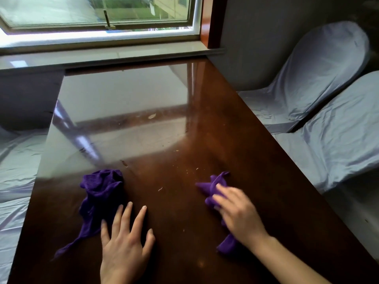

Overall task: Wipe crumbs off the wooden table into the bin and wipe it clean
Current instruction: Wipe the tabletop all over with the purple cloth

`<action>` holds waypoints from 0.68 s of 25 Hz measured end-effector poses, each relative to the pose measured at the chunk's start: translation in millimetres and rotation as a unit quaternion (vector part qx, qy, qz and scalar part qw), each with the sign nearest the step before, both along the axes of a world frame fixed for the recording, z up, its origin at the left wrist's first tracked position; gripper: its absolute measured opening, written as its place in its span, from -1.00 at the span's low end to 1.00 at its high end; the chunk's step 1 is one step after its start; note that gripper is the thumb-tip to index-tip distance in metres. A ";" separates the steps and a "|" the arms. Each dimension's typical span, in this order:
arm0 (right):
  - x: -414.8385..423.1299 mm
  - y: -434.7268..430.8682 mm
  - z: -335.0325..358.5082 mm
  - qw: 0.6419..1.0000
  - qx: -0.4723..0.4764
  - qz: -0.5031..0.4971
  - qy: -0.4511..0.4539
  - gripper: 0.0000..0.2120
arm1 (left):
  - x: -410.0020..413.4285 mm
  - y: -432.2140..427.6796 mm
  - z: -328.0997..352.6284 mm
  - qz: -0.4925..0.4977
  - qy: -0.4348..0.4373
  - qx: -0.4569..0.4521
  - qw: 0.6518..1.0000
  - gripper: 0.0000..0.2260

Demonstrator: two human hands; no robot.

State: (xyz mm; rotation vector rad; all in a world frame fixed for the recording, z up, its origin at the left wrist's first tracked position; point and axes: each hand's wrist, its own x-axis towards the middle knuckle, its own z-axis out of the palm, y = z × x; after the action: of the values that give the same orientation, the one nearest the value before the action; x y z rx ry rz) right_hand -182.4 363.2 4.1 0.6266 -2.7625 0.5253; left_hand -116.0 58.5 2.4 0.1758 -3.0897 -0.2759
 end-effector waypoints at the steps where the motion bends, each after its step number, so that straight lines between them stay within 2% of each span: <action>1: -21.2 6.5 3.1 0.998 -0.014 -0.058 0.006 -0.75 | 0.3 -0.2 -0.7 0.000 0.000 0.000 1.000 -0.41; 4: -85.6 4.2 10.9 0.969 -0.085 -0.231 -0.033 -0.75 | 0.2 -1.0 -3.6 -0.004 0.007 0.001 1.000 -0.42; 6: -108.0 -15.1 10.5 0.960 -0.113 -0.249 -0.061 -0.76 | -0.2 -0.7 -4.8 -0.005 0.010 0.000 1.000 -0.43; 8: -108.3 -34.1 14.0 0.969 -0.130 -0.200 -0.071 -0.79 | 0.4 -0.4 -5.6 -0.002 0.006 -0.005 1.000 -0.43; 11: -62.7 -50.2 16.4 0.985 -0.128 -0.058 -0.103 -0.76 | -0.4 -1.1 -4.7 -0.002 0.005 -0.003 1.000 -0.43; 15: 21.5 -53.9 5.1 0.990 -0.064 0.080 -0.092 -0.68 | 0.1 0.2 -2.6 0.002 -0.005 -0.004 1.000 -0.42; 17: 27.3 -48.8 5.9 0.987 -0.024 0.138 -0.077 -0.67 | 0.4 0.7 -1.5 0.000 -0.007 -0.001 1.000 -0.43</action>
State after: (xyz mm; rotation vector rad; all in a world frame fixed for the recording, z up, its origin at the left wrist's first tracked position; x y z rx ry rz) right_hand -155.0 314.4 10.0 1.0050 -2.8104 0.7236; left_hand -115.6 59.2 1.0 0.1799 -3.1036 -0.2731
